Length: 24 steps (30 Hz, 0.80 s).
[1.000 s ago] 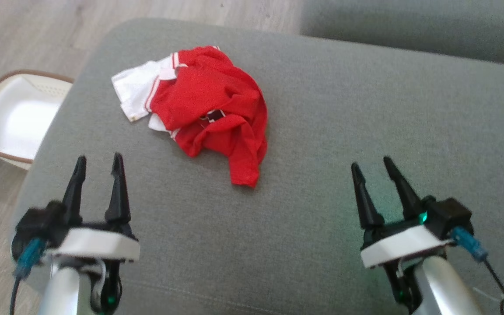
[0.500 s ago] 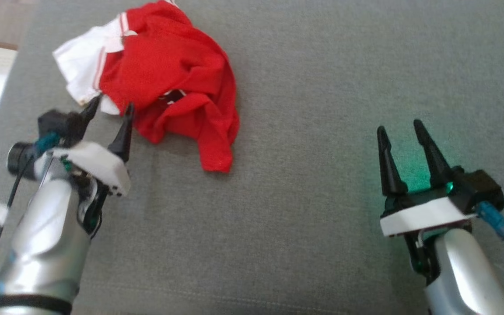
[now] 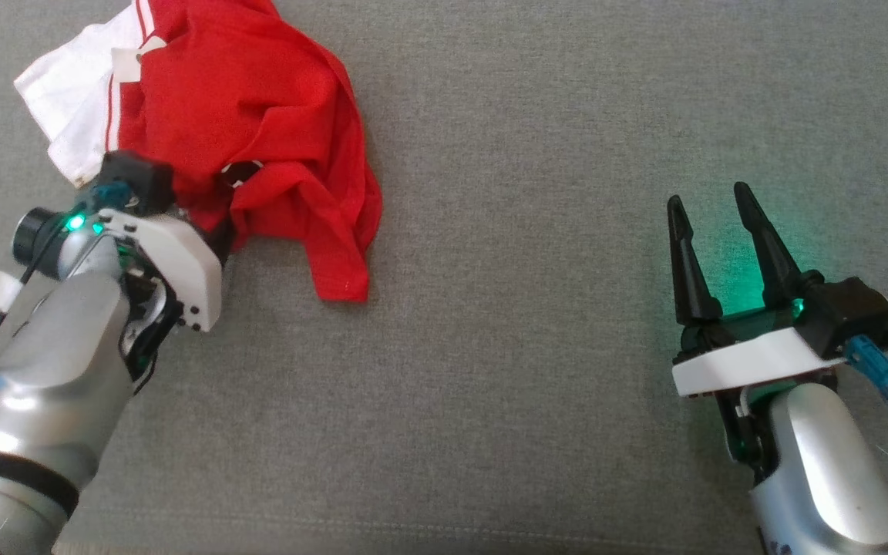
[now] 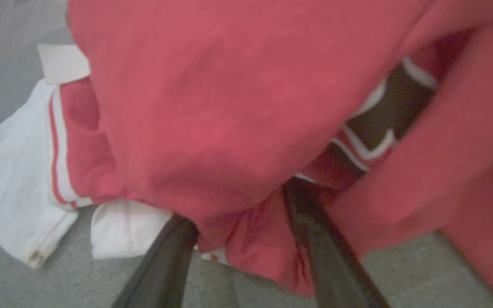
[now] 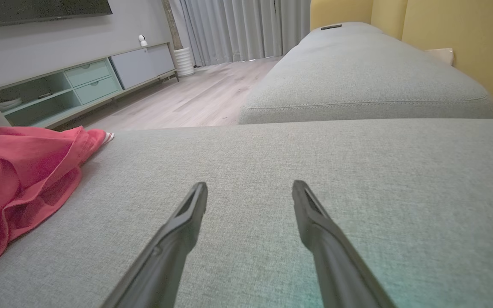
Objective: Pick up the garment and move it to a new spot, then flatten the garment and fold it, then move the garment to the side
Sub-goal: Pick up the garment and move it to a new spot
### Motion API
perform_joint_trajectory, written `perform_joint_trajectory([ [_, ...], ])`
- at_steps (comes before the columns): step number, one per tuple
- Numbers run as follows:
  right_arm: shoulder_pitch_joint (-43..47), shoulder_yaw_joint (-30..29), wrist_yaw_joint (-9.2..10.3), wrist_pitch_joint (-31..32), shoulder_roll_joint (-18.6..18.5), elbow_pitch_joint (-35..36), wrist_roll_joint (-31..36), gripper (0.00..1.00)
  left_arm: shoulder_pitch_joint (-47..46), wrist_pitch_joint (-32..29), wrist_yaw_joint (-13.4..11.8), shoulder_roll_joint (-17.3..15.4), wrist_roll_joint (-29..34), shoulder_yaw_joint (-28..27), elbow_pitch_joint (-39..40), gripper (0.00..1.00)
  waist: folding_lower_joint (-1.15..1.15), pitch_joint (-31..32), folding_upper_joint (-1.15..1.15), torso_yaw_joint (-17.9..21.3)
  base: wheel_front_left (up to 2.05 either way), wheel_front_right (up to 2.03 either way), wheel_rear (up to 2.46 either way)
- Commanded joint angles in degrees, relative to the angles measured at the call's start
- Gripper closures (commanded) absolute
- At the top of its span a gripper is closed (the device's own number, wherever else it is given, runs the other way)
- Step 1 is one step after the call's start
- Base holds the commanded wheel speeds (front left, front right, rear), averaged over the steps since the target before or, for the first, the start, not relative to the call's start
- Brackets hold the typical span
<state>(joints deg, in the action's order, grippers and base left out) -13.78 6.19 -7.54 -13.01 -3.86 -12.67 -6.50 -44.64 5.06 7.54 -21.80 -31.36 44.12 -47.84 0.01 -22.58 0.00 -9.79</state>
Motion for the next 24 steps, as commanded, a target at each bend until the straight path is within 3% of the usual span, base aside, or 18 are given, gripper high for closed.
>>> perform_joint_trajectory([
  [1,-1.38,1.27,0.05,0.08,-0.03,1.95,0.21,0.00,-2.07,-0.08,-0.06,-2.91,-0.64,-0.73,0.57,1.00,-0.01,0.09,0.00,0.03,0.00,0.00,0.00],
  [4,-1.50,1.41,0.05,0.07,-0.03,1.63,0.23,0.00,-4.02,2.95,-0.06,-3.98,-2.57,1.90,-0.09,1.00,-0.01,0.70,0.00,0.34,0.00,0.00,0.00],
  [10,-1.13,1.29,0.05,-0.39,0.25,0.55,-0.28,0.00,-6.70,9.74,-0.06,-4.15,-3.11,-0.08,0.01,1.00,-0.01,3.81,0.00,0.93,0.00,0.00,0.00],
  [17,0.18,0.87,0.05,-1.20,0.71,-1.21,-1.60,0.00,-0.80,9.92,-3.90,-2.50,3.57,-12.53,20.96,1.00,-0.01,9.09,0.00,1.74,0.00,0.00,0.00],
  [24,0.46,1.70,0.05,-1.65,0.92,-2.23,-2.62,0.00,3.80,9.93,-4.49,-0.04,8.32,-15.31,29.64,1.00,-0.01,11.57,0.00,3.97,0.00,0.00,0.00],
])
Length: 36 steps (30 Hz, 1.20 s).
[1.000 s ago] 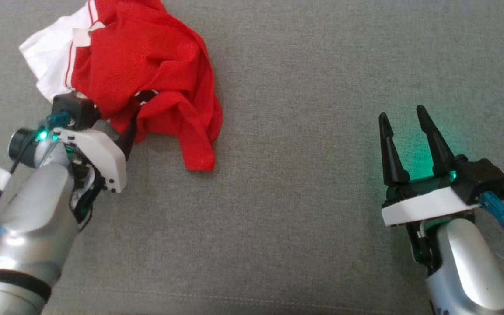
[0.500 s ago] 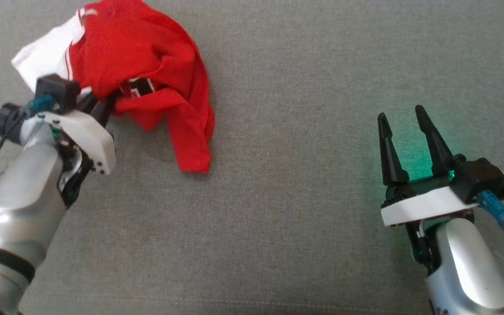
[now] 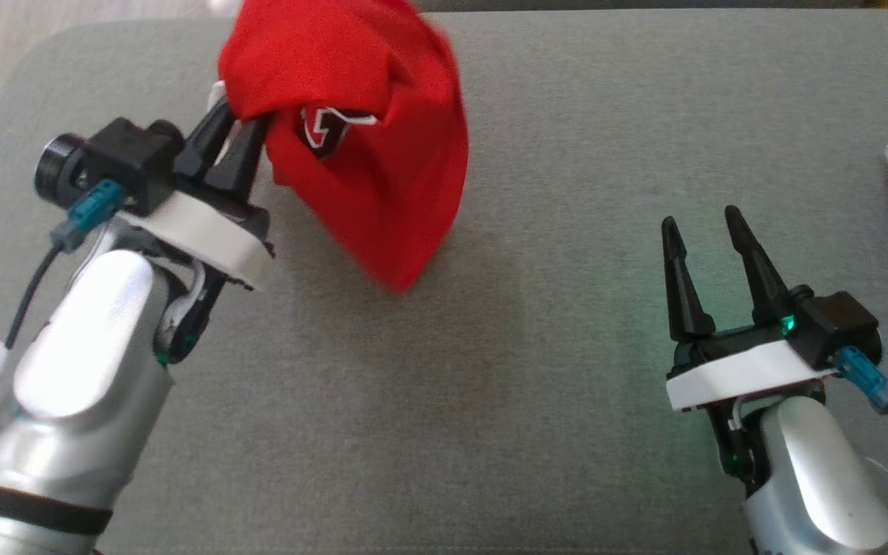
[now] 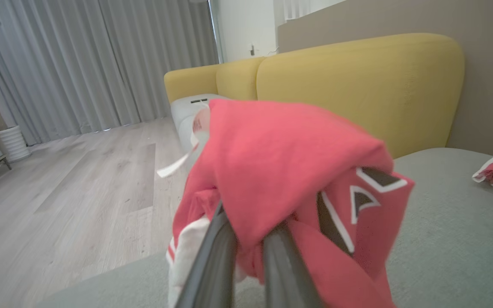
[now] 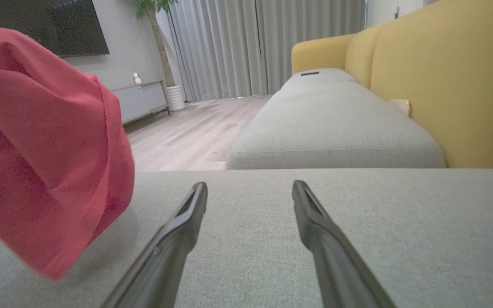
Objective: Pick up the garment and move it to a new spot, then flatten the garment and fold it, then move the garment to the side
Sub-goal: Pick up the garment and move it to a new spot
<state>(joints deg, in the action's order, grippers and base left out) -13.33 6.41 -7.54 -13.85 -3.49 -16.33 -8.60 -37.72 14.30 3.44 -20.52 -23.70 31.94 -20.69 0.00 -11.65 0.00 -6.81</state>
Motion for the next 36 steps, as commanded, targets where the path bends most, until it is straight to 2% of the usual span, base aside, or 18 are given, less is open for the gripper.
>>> perform_joint_trajectory([
  [1,-0.04,1.57,0.05,-0.86,0.56,1.34,-0.67,0.00,-2.96,0.69,-0.52,-0.99,1.18,-3.11,2.99,1.00,0.00,0.83,0.00,1.51,0.00,0.00,0.00],
  [6,-0.26,2.17,0.05,-1.01,0.59,1.14,-1.97,0.00,-2.78,0.69,-1.14,0.96,2.26,-2.59,4.21,1.00,0.00,1.39,0.00,3.80,0.00,0.00,0.00],
  [14,-1.09,2.95,0.05,-1.13,0.60,1.61,-3.68,0.00,-4.78,0.00,-3.35,6.09,3.89,0.34,4.72,1.00,0.00,1.09,0.00,10.17,0.00,0.00,0.00],
  [20,-1.81,3.09,0.05,-1.14,0.60,2.89,-4.79,0.00,-6.68,-0.89,-5.13,9.96,5.73,3.11,0.60,1.00,0.00,-0.51,0.00,15.14,0.00,0.00,0.00],
  [21,-1.88,3.12,0.05,-1.14,0.60,2.99,-4.93,0.00,-6.89,-1.32,-5.24,10.33,6.17,3.77,-1.17,0.94,0.00,-0.77,0.00,15.83,0.00,0.00,0.00],
  [22,-1.92,3.14,0.05,-1.14,0.60,3.06,-5.04,0.00,-7.10,-1.35,-4.98,10.95,6.23,4.33,-2.89,0.01,0.00,-0.99,0.00,16.34,0.00,0.00,0.00],
  [25,-2.09,3.52,0.05,-1.14,0.61,3.15,-5.40,0.00,-7.64,-0.79,-4.25,11.86,6.63,5.41,-8.24,0.00,0.00,-1.47,0.00,17.57,0.00,0.00,0.00],
  [29,-1.75,2.98,0.05,-1.14,0.61,3.45,-5.61,0.00,-7.54,0.24,-4.46,12.08,6.39,4.56,-12.62,0.00,0.00,-1.49,0.00,17.33,0.00,0.00,0.00],
  [32,-1.36,2.52,0.05,-1.14,0.61,3.47,-5.09,0.00,-6.60,0.60,-4.84,11.51,5.71,2.66,-12.92,0.00,0.00,-1.13,0.00,15.72,0.00,0.00,0.00],
  [36,-0.92,1.71,0.05,-1.15,0.61,3.50,-4.15,0.00,-3.27,0.67,-6.08,9.98,5.29,-1.98,-7.78,0.00,0.00,-0.13,0.00,12.70,0.00,0.00,0.00],
])
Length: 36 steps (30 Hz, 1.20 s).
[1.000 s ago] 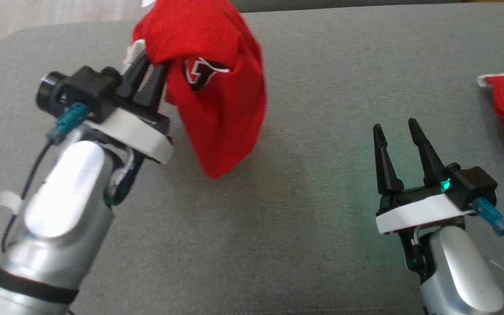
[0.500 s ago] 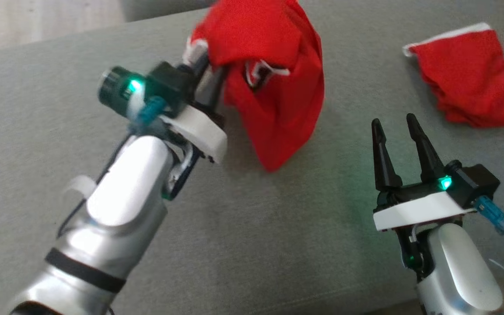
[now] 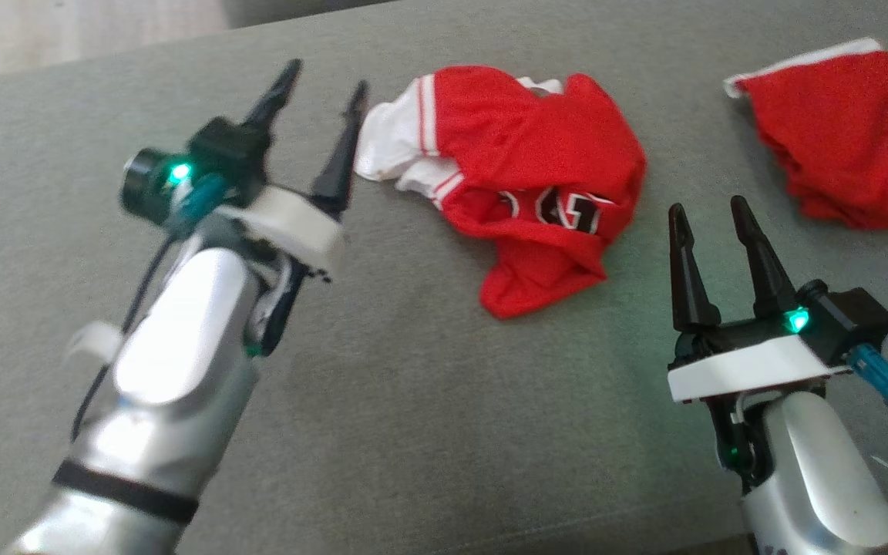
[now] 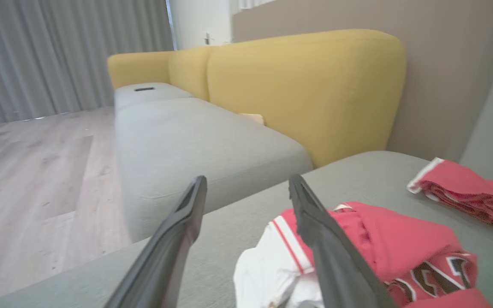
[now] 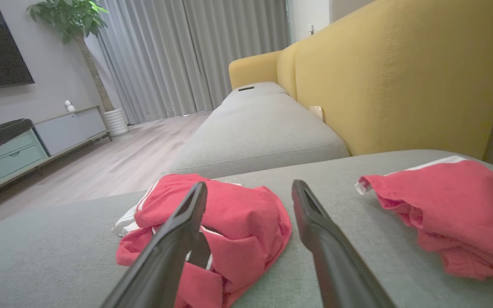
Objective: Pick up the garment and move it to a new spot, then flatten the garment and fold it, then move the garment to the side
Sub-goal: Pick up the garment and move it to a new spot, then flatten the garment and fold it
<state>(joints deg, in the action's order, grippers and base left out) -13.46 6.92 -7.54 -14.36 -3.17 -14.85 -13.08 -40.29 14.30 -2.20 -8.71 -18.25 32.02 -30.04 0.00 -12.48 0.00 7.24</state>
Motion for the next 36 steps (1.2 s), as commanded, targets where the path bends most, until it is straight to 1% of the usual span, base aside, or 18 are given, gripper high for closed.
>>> perform_joint_trajectory([
  [1,-0.63,1.05,0.05,-0.63,0.29,2.01,0.62,0.00,0.64,0.67,-0.72,-2.31,-0.10,-3.31,3.17,0.00,0.00,1.01,0.00,-2.22,0.00,0.00,0.00],
  [2,-0.23,0.74,0.05,-0.63,0.29,1.92,1.23,0.00,3.63,0.68,-0.95,-3.16,0.11,-5.60,6.35,0.00,0.00,1.70,0.00,-3.93,0.00,0.00,0.00],
  [5,0.59,0.16,0.05,-0.63,0.29,1.66,2.07,0.00,8.62,0.69,-1.15,-3.91,0.52,-8.93,10.74,0.00,0.00,2.77,0.00,-6.56,0.00,0.00,0.00],
  [7,1.19,0.04,0.05,-0.63,0.29,1.38,2.53,0.00,12.28,0.69,-0.89,-4.13,1.04,-10.56,13.35,0.00,0.00,3.48,0.00,-8.00,0.00,0.00,0.00],
  [10,2.01,0.19,0.05,-0.63,0.29,0.88,2.89,0.00,17.96,0.69,-0.83,-3.47,1.24,-13.40,16.57,0.00,0.00,4.32,0.00,-9.47,0.00,0.00,0.00],
  [11,2.01,0.19,0.05,-0.63,0.29,0.88,2.89,0.00,17.96,0.69,-0.83,-3.47,1.24,-13.40,16.57,0.00,0.00,4.32,0.00,-9.47,0.00,0.00,0.00],
  [13,2.50,0.52,0.05,-0.63,0.29,0.42,2.93,0.00,21.62,0.69,-0.72,-2.44,1.47,-15.05,18.19,0.00,0.00,4.78,0.00,-10.17,0.00,0.00,0.00],
  [17,3.02,1.20,0.05,-0.52,0.29,-0.60,3.29,0.00,27.28,0.69,0.40,0.70,2.06,-17.12,19.74,0.00,0.00,5.02,0.00,-11.40,0.00,0.00,0.00],
  [20,2.30,1.97,0.05,0.39,0.29,-0.92,4.75,0.00,28.80,0.69,1.22,2.72,2.69,-18.64,20.36,0.00,0.00,4.66,0.00,-12.47,0.00,0.00,0.00],
  [25,-0.93,4.77,0.05,5.74,-0.57,-3.26,7.36,0.00,28.43,0.70,3.46,4.60,4.26,-19.22,20.21,0.00,0.00,3.35,0.00,-14.67,0.00,0.00,0.00],
  [30,-6.89,8.50,0.05,10.96,-2.25,-8.30,9.23,0.00,27.61,0.70,4.79,5.45,5.04,-19.56,19.51,0.00,0.00,1.90,0.00,-17.17,0.00,0.00,0.00],
  [36,-15.07,10.45,0.05,14.87,-4.06,-16.46,10.98,0.00,27.16,0.70,5.43,5.78,4.29,-18.86,19.06,0.00,0.00,0.23,0.00,-20.67,0.00,0.00,0.00],
])
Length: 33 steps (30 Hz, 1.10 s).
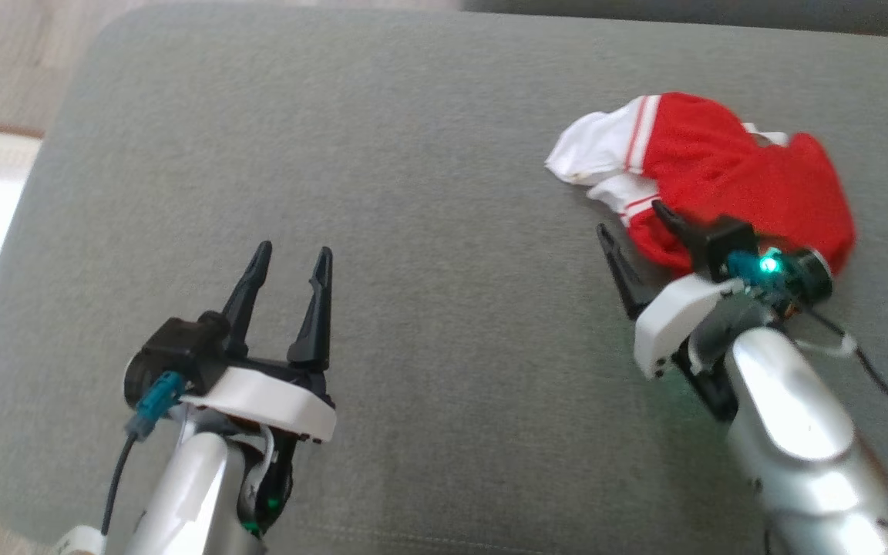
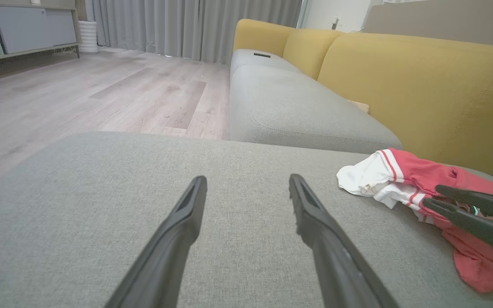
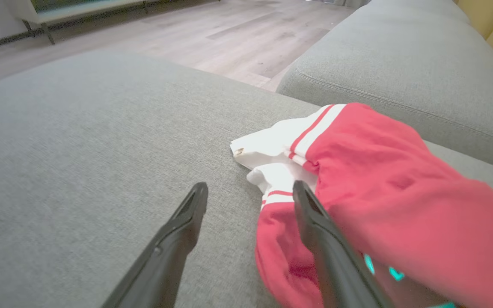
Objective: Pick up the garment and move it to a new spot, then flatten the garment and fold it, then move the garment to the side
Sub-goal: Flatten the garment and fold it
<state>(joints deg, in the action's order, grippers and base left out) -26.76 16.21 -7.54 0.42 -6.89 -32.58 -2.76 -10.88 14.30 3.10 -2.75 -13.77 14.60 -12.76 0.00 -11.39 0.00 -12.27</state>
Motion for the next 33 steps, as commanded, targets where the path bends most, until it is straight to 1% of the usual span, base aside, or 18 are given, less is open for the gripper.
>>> perform_joint_trajectory([
  [1,-3.09,1.13,0.05,0.54,-0.69,-0.28,1.16,0.00,-2.35,0.70,0.05,-0.16,-0.71,-1.07,1.86,0.00,0.00,-1.12,0.00,-1.68,0.00,0.00,0.00],
  [6,-8.67,0.01,0.05,2.99,-2.26,-8.92,5.88,0.00,-2.71,0.70,-0.92,-0.14,-2.55,0.64,2.19,0.00,0.00,-2.36,0.00,-4.12,0.00,0.00,0.00],
  [12,-13.51,-2.31,0.05,4.61,-1.71,-17.04,8.71,0.00,-3.20,0.70,-1.86,-0.14,-3.84,2.19,2.60,0.00,0.00,-3.94,0.00,-5.82,0.00,0.00,0.00],
  [13,-14.09,-2.44,0.05,4.52,-1.45,-18.02,8.83,1.00,-3.26,0.70,-2.01,-0.13,-3.96,2.31,2.66,0.00,0.00,-4.15,0.00,-5.88,0.00,0.00,0.00],
  [16,-15.24,-1.80,0.05,1.67,0.10,-19.65,8.28,1.00,-3.23,0.70,-2.41,-0.13,-4.17,2.40,2.70,0.00,0.00,-4.45,0.00,-5.59,0.00,0.00,0.00],
  [17,-15.59,-0.68,0.05,-1.96,1.47,-19.73,6.99,1.00,-3.09,0.70,-2.49,-0.13,-4.06,2.24,2.56,0.00,0.00,-4.38,0.00,-4.99,0.00,0.00,0.00],
  [18,-15.65,0.21,0.05,-4.11,2.12,-19.53,6.05,1.00,-3.02,0.70,-2.47,-0.13,-3.91,2.11,2.43,0.00,0.00,-4.23,0.00,-4.58,0.00,0.00,0.00],
  [19,-15.65,0.21,0.05,-4.11,2.12,-19.53,6.05,1.00,-3.02,0.70,-2.47,-0.13,-3.91,2.11,2.43,0.00,0.00,-4.23,0.00,-4.58,0.00,0.00,0.00],
  [22,-15.52,5.01,0.05,-10.19,3.50,-18.22,1.46,1.00,-3.13,0.70,-2.24,-0.13,-3.35,1.60,2.17,0.00,0.00,-3.59,0.00,-3.25,0.00,0.00,0.00],
  [25,-14.76,13.64,0.05,-13.51,3.92,-14.47,-4.96,1.00,-3.37,0.70,-1.94,-0.13,-2.75,1.09,2.35,0.00,0.00,-2.73,0.00,-1.95,0.00,0.00,0.00],
  [29,-13.47,27.35,0.05,-14.81,3.81,-7.50,-13.09,1.00,-3.27,0.70,-1.81,-0.13,-2.33,0.80,2.58,0.00,0.00,-1.65,0.00,-0.49,0.00,0.00,0.00],
  [33,-12.25,40.10,0.05,-14.88,-0.32,-2.43,-20.74,1.00,-2.86,0.70,-1.59,-0.13,-2.13,1.07,2.57,0.00,0.00,-0.91,0.00,0.34,0.00,0.00,0.00],
])
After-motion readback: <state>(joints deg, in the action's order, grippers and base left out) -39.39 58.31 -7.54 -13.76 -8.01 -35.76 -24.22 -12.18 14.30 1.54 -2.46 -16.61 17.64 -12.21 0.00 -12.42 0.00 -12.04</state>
